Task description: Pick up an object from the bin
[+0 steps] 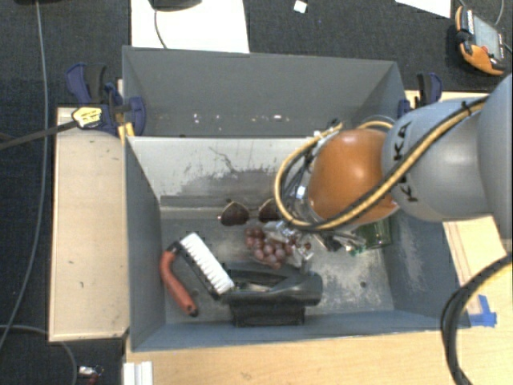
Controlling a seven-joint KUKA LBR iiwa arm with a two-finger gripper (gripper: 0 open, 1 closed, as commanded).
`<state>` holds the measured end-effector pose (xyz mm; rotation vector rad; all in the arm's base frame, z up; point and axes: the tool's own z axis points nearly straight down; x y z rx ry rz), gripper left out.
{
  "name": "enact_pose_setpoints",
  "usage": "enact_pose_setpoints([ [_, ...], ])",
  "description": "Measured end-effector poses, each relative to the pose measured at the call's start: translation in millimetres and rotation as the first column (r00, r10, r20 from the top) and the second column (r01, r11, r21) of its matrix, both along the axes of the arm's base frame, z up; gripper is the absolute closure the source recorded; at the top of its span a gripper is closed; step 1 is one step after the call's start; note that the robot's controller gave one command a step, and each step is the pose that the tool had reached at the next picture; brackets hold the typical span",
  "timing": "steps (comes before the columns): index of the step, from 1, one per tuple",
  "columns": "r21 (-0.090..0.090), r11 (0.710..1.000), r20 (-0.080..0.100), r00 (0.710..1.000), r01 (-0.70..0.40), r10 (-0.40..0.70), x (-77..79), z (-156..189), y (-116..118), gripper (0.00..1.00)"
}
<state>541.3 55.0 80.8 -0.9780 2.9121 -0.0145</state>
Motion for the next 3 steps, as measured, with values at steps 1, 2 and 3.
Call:
enact_pose_setpoints([
  [1,0.000,1.000,-0.002,1.000,0.001,-0.001,-0.8,15,0,1.00],
  [2,-0.001,1.000,-0.004,1.000,0.003,-0.003,-1.6,37,-1,1.00],
  [3,-0.001,1.000,-0.017,1.000,0.005,-0.006,-4.7,72,-1,1.00],
])
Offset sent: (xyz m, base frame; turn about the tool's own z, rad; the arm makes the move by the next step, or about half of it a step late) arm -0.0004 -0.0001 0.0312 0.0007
